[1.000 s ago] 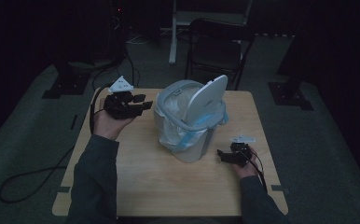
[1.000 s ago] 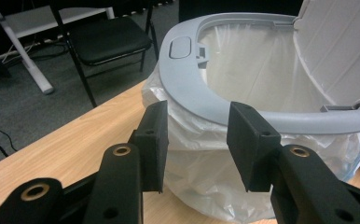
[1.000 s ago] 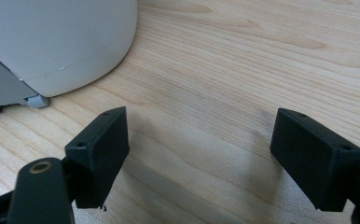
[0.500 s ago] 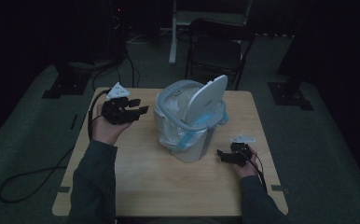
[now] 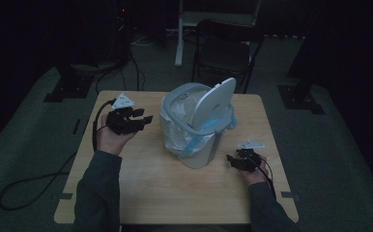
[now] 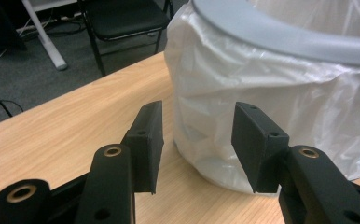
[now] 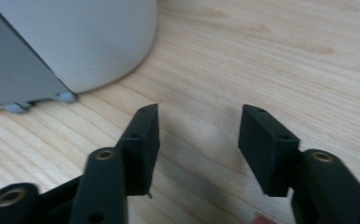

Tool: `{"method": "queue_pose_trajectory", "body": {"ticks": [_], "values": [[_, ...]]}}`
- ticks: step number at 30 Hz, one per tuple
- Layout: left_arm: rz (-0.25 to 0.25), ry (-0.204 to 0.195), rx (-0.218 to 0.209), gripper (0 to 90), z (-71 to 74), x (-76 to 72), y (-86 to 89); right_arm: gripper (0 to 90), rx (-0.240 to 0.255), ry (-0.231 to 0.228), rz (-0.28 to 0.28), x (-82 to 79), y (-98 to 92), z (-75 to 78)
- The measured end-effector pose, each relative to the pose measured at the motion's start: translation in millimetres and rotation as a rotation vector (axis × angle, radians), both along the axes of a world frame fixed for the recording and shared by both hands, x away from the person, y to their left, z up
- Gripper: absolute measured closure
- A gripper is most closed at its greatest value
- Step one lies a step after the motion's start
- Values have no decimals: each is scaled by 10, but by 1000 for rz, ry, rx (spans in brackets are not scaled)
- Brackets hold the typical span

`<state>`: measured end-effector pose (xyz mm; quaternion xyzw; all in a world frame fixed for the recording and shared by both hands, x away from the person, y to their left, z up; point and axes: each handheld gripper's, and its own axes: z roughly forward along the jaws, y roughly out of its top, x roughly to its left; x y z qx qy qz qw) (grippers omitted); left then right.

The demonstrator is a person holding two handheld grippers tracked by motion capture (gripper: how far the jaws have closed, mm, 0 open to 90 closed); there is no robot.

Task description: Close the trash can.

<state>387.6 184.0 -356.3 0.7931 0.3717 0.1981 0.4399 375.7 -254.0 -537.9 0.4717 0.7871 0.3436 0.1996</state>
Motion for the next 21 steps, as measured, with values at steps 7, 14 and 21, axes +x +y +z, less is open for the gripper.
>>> {"method": "queue_pose_trajectory", "body": {"ticks": [7, 14, 21], "values": [[9, 19, 12, 547, -115, 24, 28, 619, 82, -64, 22, -78, -51, 285], [9, 27, 19, 547, -184, 44, -6, 758, 181, -127, 45, -138, -120, 629], [8, 34, 20, 547, -232, 60, -25, 860, 187, -201, 78, -169, -89, 936]]}}
